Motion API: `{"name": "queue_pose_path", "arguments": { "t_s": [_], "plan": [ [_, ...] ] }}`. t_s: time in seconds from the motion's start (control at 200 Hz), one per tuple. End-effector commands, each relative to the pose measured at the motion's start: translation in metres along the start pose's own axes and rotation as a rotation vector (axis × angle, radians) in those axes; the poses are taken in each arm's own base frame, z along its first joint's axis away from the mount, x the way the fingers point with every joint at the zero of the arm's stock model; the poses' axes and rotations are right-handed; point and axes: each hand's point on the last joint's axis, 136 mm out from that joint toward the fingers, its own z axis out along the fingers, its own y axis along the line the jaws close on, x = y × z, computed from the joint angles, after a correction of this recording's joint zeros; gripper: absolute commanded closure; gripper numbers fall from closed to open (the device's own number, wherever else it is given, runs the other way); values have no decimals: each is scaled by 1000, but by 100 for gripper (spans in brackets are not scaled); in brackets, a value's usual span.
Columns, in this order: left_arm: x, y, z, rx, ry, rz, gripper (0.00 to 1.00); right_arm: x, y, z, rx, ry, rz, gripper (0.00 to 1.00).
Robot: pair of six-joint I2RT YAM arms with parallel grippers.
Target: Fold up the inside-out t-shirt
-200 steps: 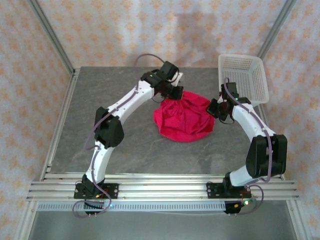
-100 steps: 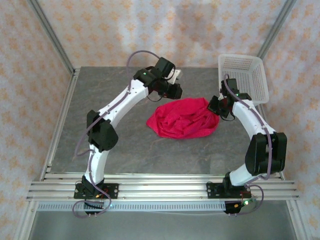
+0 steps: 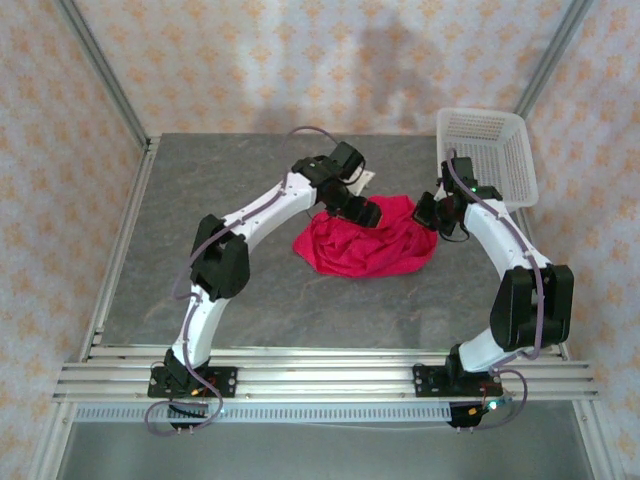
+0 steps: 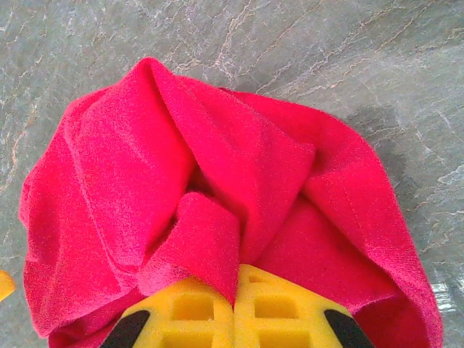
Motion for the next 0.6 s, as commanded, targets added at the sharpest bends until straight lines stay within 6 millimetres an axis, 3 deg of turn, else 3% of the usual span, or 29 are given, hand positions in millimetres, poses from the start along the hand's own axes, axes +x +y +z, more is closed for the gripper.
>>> {"name": "queue_pose_path", "arguments": {
  "t_s": [0.0,0.08,0.19,0.34,0.43,0.53,0.595],
  "plan": [
    [-3,8,24,-42,10,61,16,3,8,-7,-29,-2,-3,100],
    [-4,9,36,-74,19,85,10,4,9,-5,-35,4,-2,100],
    [-15,28,46,-191,-13,80,12,7,11,-2,-47,13,-2,100],
    [-34,53,44,-311,-92,33,30,15,13,1,-56,28,-12,100],
    [-40,57,41,-318,-117,11,41,20,12,3,-53,38,-20,100],
    [-42,60,35,-335,-124,5,46,22,8,6,-44,44,-24,100],
    [-42,64,33,-341,-121,0,57,23,7,7,-42,48,-27,100]
  ]
}}
